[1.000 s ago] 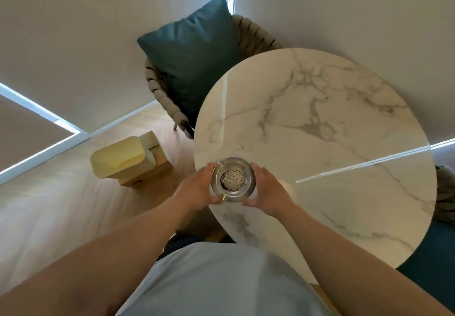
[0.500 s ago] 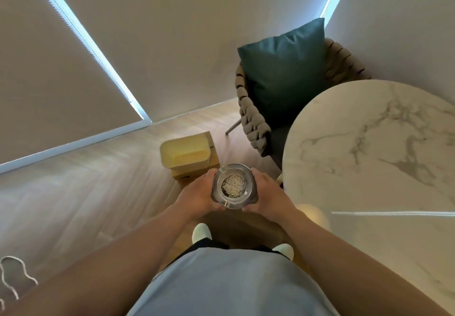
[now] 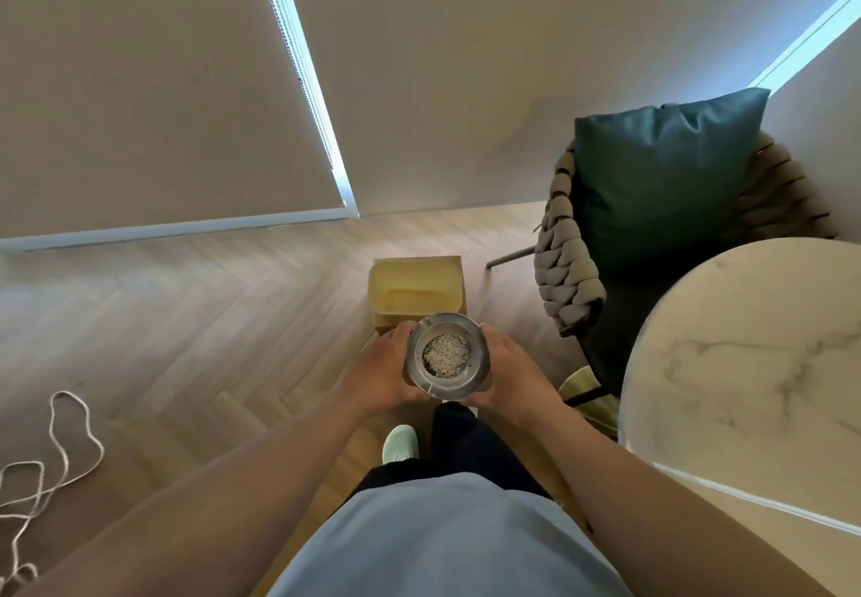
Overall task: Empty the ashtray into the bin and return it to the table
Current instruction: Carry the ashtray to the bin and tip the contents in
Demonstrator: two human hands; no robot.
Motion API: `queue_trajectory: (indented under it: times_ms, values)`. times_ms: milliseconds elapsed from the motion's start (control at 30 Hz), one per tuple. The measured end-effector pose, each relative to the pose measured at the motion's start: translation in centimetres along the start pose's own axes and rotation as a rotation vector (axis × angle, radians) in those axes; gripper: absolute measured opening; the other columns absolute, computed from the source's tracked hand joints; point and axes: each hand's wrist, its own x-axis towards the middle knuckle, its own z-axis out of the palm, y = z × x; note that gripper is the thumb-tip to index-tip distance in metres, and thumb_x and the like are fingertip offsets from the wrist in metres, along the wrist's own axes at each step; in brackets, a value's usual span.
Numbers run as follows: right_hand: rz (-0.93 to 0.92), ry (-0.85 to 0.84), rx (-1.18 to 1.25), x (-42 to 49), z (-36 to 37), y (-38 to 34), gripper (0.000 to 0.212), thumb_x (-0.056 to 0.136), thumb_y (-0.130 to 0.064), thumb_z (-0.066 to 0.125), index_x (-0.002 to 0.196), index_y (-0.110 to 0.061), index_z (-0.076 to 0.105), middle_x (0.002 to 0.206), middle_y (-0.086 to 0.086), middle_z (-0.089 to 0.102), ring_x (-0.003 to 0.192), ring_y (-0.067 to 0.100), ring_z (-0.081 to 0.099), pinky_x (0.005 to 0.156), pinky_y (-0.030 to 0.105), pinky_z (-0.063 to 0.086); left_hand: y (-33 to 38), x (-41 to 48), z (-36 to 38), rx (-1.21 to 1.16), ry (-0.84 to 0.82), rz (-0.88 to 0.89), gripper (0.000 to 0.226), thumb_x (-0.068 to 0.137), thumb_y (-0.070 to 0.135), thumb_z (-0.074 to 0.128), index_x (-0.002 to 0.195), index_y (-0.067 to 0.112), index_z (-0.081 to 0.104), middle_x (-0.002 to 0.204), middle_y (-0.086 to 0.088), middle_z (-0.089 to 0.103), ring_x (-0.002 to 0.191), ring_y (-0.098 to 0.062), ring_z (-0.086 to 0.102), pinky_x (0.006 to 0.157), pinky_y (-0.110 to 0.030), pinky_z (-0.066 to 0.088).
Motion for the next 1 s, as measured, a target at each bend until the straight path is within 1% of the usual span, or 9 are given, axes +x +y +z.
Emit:
queue_trajectory:
  times_ms: [67,267,367,467,533,567,700,867,1000]
  values:
    - [-0.015,-0.025,0.003,1.4,-0.4,-0.3,0.092,0.058,-0.037,0.09,0.132,-0.034,0.034,0.13,-0.008,0.053,0.118,0.014,0.051,0.099,0.04,0.049,-0.4,0.7,-0.3,-0.015,0.018,-0.022,0.099,0.046,0.058,0.086,0.13,0.039,0.038,0.117,0.014,0.061,0.097,-0.007,0.058,0.071,-0.023,0.043]
    - [-0.06,-0.109,0.028,5.4,-2.4,0.3,0.096,0.058,-0.031,0.091,0.136,-0.03,0.034,0.127,-0.006,0.054,0.116,0.015,0.052,0.098,0.042,0.049,0.0,3.8,-1.2,-0.036,0.059,-0.074,0.098,0.048,0.05,0.091,0.132,0.033,0.043,0.115,0.008,0.063,0.099,-0.015,0.061,0.083,-0.039,0.052]
    - [-0.08,-0.182,0.122,7.5,-4.1,0.8,0.101,0.056,-0.034,0.092,0.139,-0.03,0.035,0.126,-0.009,0.055,0.115,0.009,0.052,0.1,0.033,0.048,0.4,5.9,-1.7,-0.042,0.082,-0.098,0.098,0.049,0.043,0.093,0.133,0.03,0.045,0.119,0.006,0.062,0.103,-0.018,0.061,0.085,-0.04,0.052]
    - [-0.047,-0.218,0.271,9.6,-5.2,1.3,0.071,0.077,-0.033,0.08,0.136,-0.034,0.04,0.109,-0.019,0.059,0.096,-0.007,0.059,0.08,0.017,0.054,0.4,7.8,-2.1,-0.039,0.111,-0.112,0.101,0.048,0.044,0.093,0.136,0.03,0.045,0.124,0.007,0.061,0.104,-0.019,0.06,0.087,-0.041,0.052]
    - [0.044,-0.208,0.302,11.4,-5.5,1.7,0.053,0.093,-0.029,0.063,0.142,-0.028,0.041,0.102,-0.013,0.061,0.087,0.0,0.062,0.066,0.015,0.052,0.1,9.0,-2.3,-0.043,0.112,-0.11,0.101,0.05,0.045,0.093,0.136,0.03,0.044,0.124,0.007,0.061,0.101,-0.019,0.06,0.086,-0.041,0.053]
    - [0.092,-0.192,0.309,12.3,-5.5,2.0,0.049,0.097,-0.025,0.057,0.143,-0.025,0.043,0.103,-0.006,0.063,0.088,0.005,0.063,0.069,0.019,0.054,-0.1,9.4,-2.3,-0.048,0.107,-0.106,0.101,0.05,0.045,0.093,0.137,0.03,0.044,0.124,0.007,0.06,0.1,-0.018,0.06,0.085,-0.04,0.053]
    - [0.212,-0.109,0.439,15.5,-4.6,2.7,0.038,0.097,-0.011,0.055,0.135,-0.017,0.056,0.1,0.013,0.07,0.088,0.027,0.069,0.08,0.045,0.06,-1.7,11.7,-2.4,-0.078,0.072,-0.098,0.101,0.05,0.046,0.093,0.136,0.03,0.044,0.124,0.01,0.059,0.101,-0.015,0.059,0.086,-0.037,0.053]
    - [0.341,-0.072,0.674,19.1,-2.5,4.2,0.029,0.093,-0.001,0.06,0.118,-0.014,0.064,0.086,0.011,0.074,0.072,0.021,0.074,0.061,0.034,0.062,-6.1,15.9,-2.1,-0.112,0.047,0.005,0.099,0.049,0.043,0.095,0.135,0.029,0.047,0.115,0.013,0.056,0.088,-0.004,0.053,0.076,-0.027,0.048]
    - [0.404,-0.037,0.771,22.2,0.7,6.2,0.015,0.092,0.0,0.061,0.106,0.0,0.064,0.086,0.013,0.072,0.067,0.023,0.071,0.058,0.033,0.061,-10.6,19.5,-0.9,-0.045,0.013,0.066,0.107,0.05,0.047,0.094,0.141,0.027,0.042,0.123,0.008,0.054,0.099,-0.007,0.053,0.081,-0.029,0.049]
